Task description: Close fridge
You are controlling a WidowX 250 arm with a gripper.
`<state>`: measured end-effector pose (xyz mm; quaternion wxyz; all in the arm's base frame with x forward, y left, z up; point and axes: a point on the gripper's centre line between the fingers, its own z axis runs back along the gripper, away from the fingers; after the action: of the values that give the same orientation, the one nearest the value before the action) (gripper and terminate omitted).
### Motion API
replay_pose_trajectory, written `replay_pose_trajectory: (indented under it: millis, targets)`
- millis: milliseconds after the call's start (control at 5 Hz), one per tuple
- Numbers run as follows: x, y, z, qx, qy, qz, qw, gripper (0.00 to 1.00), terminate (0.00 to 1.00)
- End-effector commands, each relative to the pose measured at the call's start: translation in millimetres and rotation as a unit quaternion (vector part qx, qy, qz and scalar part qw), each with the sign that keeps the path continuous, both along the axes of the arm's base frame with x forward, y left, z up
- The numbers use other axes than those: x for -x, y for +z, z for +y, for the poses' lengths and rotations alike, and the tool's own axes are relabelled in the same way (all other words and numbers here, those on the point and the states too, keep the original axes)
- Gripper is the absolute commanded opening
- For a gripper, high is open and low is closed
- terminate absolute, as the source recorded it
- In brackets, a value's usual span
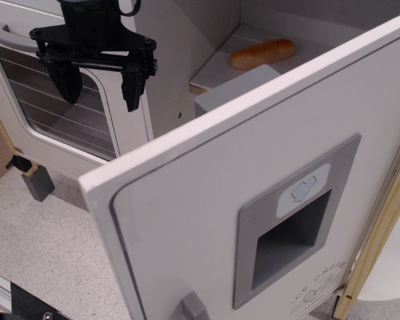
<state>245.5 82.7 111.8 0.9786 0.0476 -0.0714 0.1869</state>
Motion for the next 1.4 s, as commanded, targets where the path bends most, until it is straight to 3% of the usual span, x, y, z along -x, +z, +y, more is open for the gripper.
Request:
replay_pose_trajectory:
  millis: [0, 200, 400, 600, 1200]
  targets:
    - [0, 0, 0, 0.0, 0.0, 0.0, 1.0, 1.0, 0.0]
    - [2, 14, -12, 0.009, -0.018, -0.008, 0.9998, 1.0, 0.0]
    - [-5, 34, -27, -0.001, -0.036, -0.031, 0.9989, 1.0, 0.0]
    - [-10, 52, -48, 0.013, -0.043, -0.045, 0.9979, 1.0, 0.0]
    - [-2, 110, -125, 0.056, -0.152, -0.041, 0.9859, 1.0, 0.0]
